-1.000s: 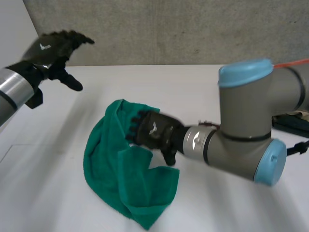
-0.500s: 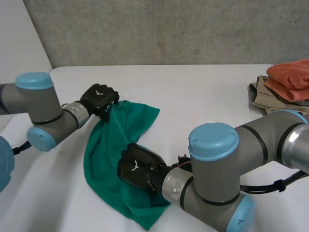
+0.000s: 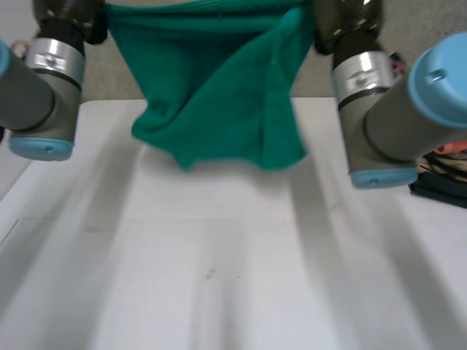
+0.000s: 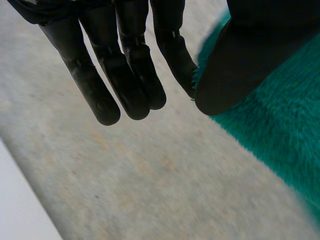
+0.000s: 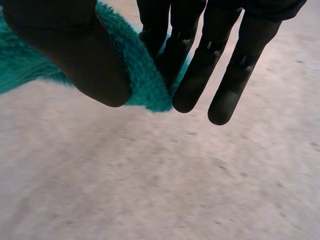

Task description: Fold the laundry.

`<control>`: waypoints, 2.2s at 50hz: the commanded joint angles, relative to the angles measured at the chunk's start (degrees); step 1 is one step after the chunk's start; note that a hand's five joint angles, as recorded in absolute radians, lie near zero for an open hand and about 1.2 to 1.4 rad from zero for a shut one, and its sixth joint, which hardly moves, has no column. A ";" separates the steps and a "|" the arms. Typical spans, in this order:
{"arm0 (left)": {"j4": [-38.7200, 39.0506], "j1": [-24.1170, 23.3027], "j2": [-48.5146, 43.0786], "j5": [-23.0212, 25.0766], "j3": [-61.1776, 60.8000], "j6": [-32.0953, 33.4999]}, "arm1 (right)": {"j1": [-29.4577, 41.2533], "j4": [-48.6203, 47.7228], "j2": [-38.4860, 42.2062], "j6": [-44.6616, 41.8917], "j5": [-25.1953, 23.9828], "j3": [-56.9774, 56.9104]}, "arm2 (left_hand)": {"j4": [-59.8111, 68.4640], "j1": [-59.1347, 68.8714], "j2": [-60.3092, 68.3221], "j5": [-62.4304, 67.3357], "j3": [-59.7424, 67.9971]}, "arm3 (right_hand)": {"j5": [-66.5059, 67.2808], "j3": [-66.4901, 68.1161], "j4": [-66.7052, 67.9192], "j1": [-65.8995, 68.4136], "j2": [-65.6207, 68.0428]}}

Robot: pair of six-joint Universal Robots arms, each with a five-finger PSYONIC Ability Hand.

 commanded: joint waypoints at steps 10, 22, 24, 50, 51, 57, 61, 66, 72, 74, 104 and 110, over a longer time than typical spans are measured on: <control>-4.62 -1.09 11.16 5.37 -32.74 -3.91 | -10.65 1.52 -1.35 0.40 -23.07 17.57 | 11.29 13.87 11.47 13.95 11.87 | 13.27 12.01 11.47 15.78 12.70; -4.18 -5.59 6.59 4.68 -42.61 -1.36 | -16.10 5.90 4.28 -17.33 -35.39 30.76 | -11.28 -8.69 -11.10 -8.62 -10.70 | 13.27 12.01 11.47 15.78 12.70; -4.09 -4.71 6.85 3.53 -41.90 -1.54 | -16.19 6.35 3.93 -18.58 -35.74 31.29 | -25.46 -22.88 -25.28 -22.80 -24.88 | 13.27 12.01 11.47 15.78 12.70; -14.18 -6.01 -8.96 5.11 -17.30 -6.72 | -9.86 12.24 -32.36 7.15 -47.70 24.89 | -58.71 -56.13 -58.53 -56.05 -58.13 | 13.27 12.01 11.47 15.78 12.70; -14.81 -6.19 -9.67 5.11 -16.59 -6.81 | -9.86 12.24 -32.90 7.95 -47.87 24.45 | -58.71 -56.13 -58.53 -56.05 -58.13 | 13.27 12.01 11.47 15.78 12.70; -16.40 -8.04 -15.20 3.53 -11.15 -6.11 | -9.78 12.59 -36.33 14.28 -48.66 21.89 | -45.61 -43.02 -45.43 -42.95 -45.02 | 13.27 12.01 11.47 15.78 12.70; -15.08 -7.25 -17.84 0.55 -7.45 -5.85 | -10.48 11.98 -38.35 18.67 -50.33 22.24 | -5.81 -3.22 -5.63 -3.15 -5.23 | 13.27 12.01 11.47 15.78 12.70; -13.23 -4.80 -18.38 -3.41 -5.25 -2.69 | -14.77 9.70 -37.39 20.79 -51.82 23.03 | 11.29 13.87 11.47 13.95 11.87 | 13.27 12.01 11.47 15.78 12.70; -12.45 -1.63 -8.37 -2.46 -12.09 -2.33 | -19.00 9.78 -31.24 19.21 -52.53 23.04 | 11.29 13.87 11.47 13.95 11.87 | 13.27 12.01 11.47 15.78 12.70; -10.16 -0.40 -3.27 0.53 -15.78 -3.03 | -19.96 10.56 -28.09 16.94 -52.79 22.69 | 11.29 13.87 11.47 13.95 11.87 | 13.27 12.01 11.47 15.78 12.70; 0.65 3.65 -3.26 4.68 -5.00 -3.11 | -9.07 9.37 8.23 -20.09 -18.35 -3.41 | 11.29 13.87 11.47 13.95 11.87 | 10.05 8.79 8.25 12.56 9.48; 4.52 1.37 1.65 -2.52 2.04 -7.60 | -8.81 -13.22 6.83 -14.02 -18.68 -6.50 | 11.29 13.87 11.47 13.95 11.87 | 13.27 12.01 11.47 15.78 12.70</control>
